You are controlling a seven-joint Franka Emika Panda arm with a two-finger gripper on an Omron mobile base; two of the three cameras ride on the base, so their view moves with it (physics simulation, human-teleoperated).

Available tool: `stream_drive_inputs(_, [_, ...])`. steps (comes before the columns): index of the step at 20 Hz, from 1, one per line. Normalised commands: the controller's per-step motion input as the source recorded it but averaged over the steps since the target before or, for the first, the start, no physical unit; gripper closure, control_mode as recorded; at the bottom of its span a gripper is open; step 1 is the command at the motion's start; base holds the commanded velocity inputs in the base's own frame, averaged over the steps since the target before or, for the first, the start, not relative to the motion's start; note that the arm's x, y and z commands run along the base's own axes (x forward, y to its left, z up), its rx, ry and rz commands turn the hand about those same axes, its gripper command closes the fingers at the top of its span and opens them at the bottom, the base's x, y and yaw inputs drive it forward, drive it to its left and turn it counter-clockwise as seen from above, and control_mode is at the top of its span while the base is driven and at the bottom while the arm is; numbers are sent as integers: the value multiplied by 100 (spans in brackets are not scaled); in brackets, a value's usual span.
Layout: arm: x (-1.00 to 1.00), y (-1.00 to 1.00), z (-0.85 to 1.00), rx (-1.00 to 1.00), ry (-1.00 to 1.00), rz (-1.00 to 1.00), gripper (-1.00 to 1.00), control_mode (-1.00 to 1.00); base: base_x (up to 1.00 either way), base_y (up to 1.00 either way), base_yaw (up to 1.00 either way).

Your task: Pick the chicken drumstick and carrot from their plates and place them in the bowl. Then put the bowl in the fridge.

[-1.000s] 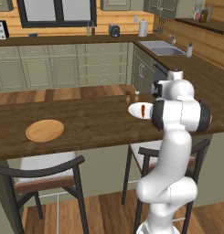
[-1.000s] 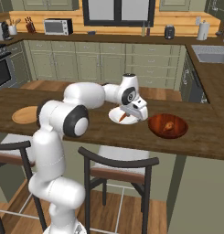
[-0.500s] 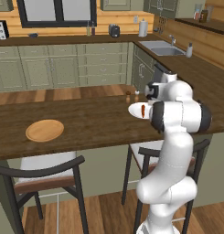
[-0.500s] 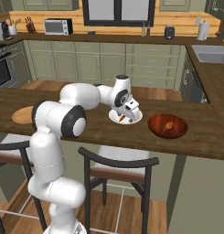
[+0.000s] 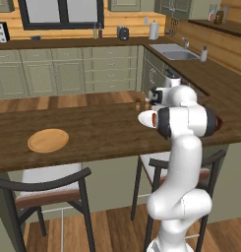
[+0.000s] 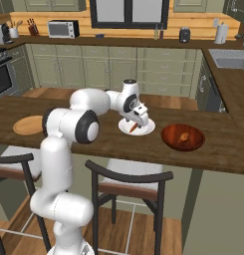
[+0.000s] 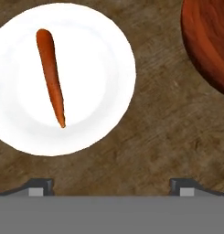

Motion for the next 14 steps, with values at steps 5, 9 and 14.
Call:
stream_drive_inputs(5, [45, 0, -18, 0, 0, 0, -100, -100, 0, 0, 0])
stream_drive_inputs(9, [41, 5, -36, 0, 6, 2, -100, -100, 0, 0, 0])
stream_drive_inputs(14, [28, 14, -28, 0, 11, 0, -100, -100, 0, 0, 0])
